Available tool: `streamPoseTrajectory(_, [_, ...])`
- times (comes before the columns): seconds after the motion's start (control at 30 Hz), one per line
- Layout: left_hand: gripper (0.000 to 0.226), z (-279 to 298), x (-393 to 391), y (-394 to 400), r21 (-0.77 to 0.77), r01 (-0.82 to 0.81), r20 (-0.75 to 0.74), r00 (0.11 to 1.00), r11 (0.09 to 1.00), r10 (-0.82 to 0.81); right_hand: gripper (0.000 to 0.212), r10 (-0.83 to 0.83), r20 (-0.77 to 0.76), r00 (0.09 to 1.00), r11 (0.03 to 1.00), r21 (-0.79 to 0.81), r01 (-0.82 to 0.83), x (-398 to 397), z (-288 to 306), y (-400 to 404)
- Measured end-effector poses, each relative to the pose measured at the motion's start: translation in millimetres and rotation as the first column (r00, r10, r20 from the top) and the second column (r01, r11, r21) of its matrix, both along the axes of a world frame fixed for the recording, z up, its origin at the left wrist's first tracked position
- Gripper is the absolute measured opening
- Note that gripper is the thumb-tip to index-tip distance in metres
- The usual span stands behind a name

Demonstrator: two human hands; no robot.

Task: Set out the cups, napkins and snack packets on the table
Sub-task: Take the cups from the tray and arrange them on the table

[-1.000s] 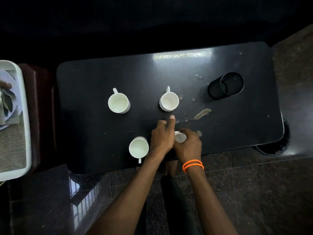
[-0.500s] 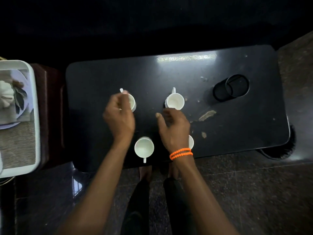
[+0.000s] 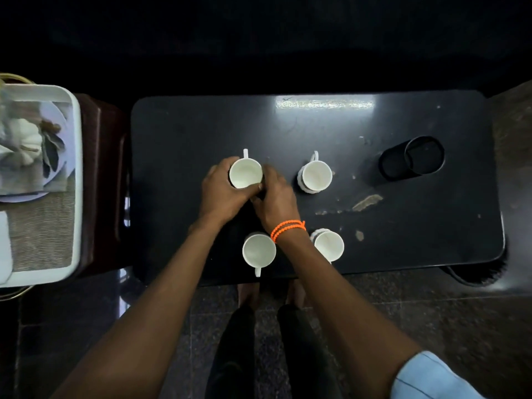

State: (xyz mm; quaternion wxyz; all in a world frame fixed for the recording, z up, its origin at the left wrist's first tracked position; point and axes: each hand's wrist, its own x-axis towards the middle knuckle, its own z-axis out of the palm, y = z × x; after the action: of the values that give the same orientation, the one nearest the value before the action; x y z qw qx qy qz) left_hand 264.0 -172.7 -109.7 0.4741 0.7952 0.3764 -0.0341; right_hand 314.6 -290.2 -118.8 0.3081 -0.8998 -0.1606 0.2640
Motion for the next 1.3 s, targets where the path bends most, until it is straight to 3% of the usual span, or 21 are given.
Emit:
streamPoseTrajectory(0.13, [0.063, -4.2, 3.4, -8.5, 0.051, -0.001, 0.008, 1.0, 0.999, 0.001, 0.053, -0.075, 0.023, 0.997, 0.992, 0.1, 0.072, 3.8, 9.8, -14.0])
streamPoseTrajectory(0.23, [0.079, -1.6, 6.3, -7.5, 0.079, -0.025, 0.012, 1.0, 0.997, 0.024, 0.051, -0.296, 0.304, 0.905, 0.954, 0.148, 0.262, 17.4, 20.5, -35.2])
streamPoseTrajectory(0.3, [0.083, 0.4, 9.7, -5.8, 0.086, 0.022, 0.009, 1.0, 0.996, -0.023, 0.054, -0.324, 0.466, 0.823, 0.939, 0.049, 0.342, 32.4, 22.8, -49.6])
streamPoseTrajectory(0.37, [0.08, 2.5, 13.9, -5.2, 0.103, 0.078, -0.022, 0.997, 0.992, -0.076, 0.065, -0.33, 0.381, 0.864, 0.927, -0.044, 0.373, 44.5, 19.7, -57.5])
streamPoseTrajectory(0.47, [0.075, 4.6, 19.3, -8.2, 0.124, 0.08, -0.053, 0.996, 0.989, -0.073, 0.071, -0.294, 0.192, 0.936, 0.953, -0.009, 0.301, 52.5, 7.0, -65.1])
streamPoseTrajectory(0.67, [0.078, 8.5, 16.3, -17.4, 0.143, 0.07, -0.066, 0.996, 0.987, -0.061, 0.064, -0.257, 0.211, 0.943, 0.962, -0.037, 0.27, 50.0, 1.0, -73.3])
streamPoseTrajectory(0.77, [0.084, 17.4, -10.3, -42.5, 0.204, 0.016, -0.036, 0.999, 0.979, -0.009, 0.063, -0.312, 0.276, 0.909, 0.947, 0.01, 0.322, 36.0, 10.4, -85.3])
streamPoseTrajectory(0.83, [0.088, 21.3, -34.3, -64.4, 0.159, 0.014, -0.052, 0.999, 0.987, -0.006, 0.061, -0.364, 0.301, 0.881, 0.923, -0.01, 0.384, 17.5, 17.7, -101.2])
streamPoseTrajectory(0.97, [0.105, 17.0, -69.0, -96.9, 0.024, 0.099, -0.211, 0.973, 0.995, -0.092, 0.071, -0.358, 0.146, 0.922, 0.899, -0.211, 0.383, -29.4, 21.9, -131.6])
streamPoseTrajectory(1.03, [0.109, 14.3, -74.6, -104.8, -0.022, 0.135, -0.265, 0.955, 0.991, -0.136, 0.072, -0.343, 0.071, 0.937, 0.913, -0.211, 0.35, -46.4, 18.2, -141.2])
streamPoseTrajectory(1.3, [0.092, 11.1, -77.6, -103.7, 0.028, 0.208, -0.357, 0.915, 0.978, -0.185, 0.067, -0.382, 0.097, 0.919, 0.901, -0.182, 0.394, -66.2, 9.7, -140.2])
